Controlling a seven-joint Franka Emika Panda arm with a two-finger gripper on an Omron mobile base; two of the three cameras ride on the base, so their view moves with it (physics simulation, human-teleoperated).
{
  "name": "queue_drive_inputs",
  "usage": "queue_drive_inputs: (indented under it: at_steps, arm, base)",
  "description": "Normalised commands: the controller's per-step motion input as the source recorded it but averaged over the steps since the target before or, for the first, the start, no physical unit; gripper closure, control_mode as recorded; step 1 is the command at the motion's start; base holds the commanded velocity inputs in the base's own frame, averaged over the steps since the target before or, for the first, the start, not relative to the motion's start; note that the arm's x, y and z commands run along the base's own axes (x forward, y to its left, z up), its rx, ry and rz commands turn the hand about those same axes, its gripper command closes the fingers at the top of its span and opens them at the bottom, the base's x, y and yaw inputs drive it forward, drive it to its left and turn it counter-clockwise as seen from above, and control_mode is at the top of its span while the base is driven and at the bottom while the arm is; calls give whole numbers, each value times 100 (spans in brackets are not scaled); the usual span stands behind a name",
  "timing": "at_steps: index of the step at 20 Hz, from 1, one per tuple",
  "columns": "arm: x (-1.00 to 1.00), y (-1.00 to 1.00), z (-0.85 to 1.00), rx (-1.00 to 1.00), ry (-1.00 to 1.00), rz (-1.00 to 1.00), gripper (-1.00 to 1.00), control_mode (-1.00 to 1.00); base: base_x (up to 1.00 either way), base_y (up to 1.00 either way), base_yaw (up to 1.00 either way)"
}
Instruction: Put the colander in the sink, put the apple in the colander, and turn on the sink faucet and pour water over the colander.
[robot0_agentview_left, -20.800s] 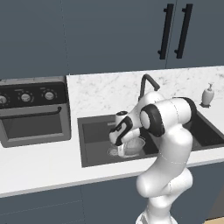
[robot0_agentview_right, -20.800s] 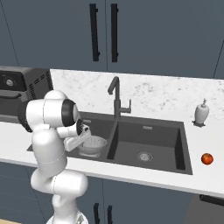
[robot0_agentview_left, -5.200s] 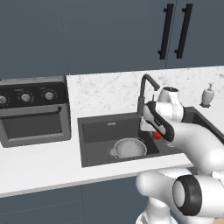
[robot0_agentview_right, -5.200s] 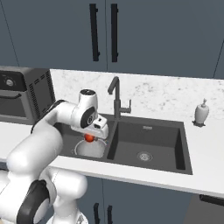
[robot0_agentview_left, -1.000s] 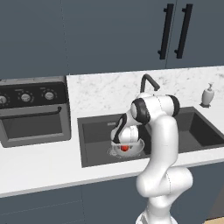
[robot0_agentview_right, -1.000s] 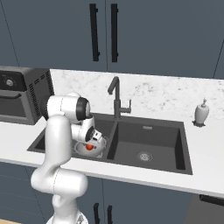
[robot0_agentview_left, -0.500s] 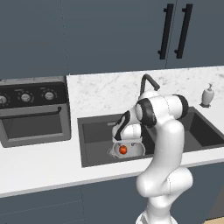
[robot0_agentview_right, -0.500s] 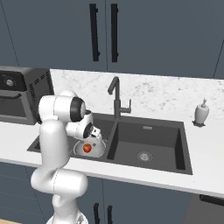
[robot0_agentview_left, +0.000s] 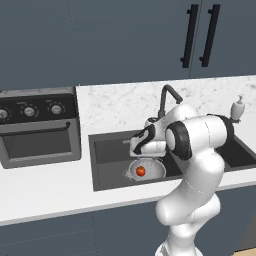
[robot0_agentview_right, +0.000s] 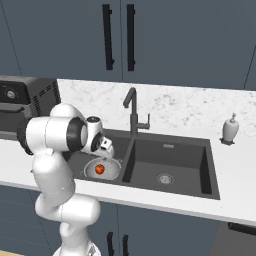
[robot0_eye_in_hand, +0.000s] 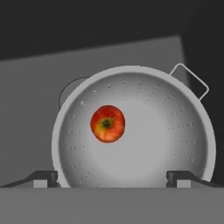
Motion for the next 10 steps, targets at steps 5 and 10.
queue_drive_inputs:
  at_steps: [5, 10]
  arm:
    - [-47, 0, 50, 0, -11, 0, -100, -100]
    - [-34, -2, 56, 0, -18, 0, -100, -100]
  base:
    - [0, 0, 0]
    - [0, 0, 0]
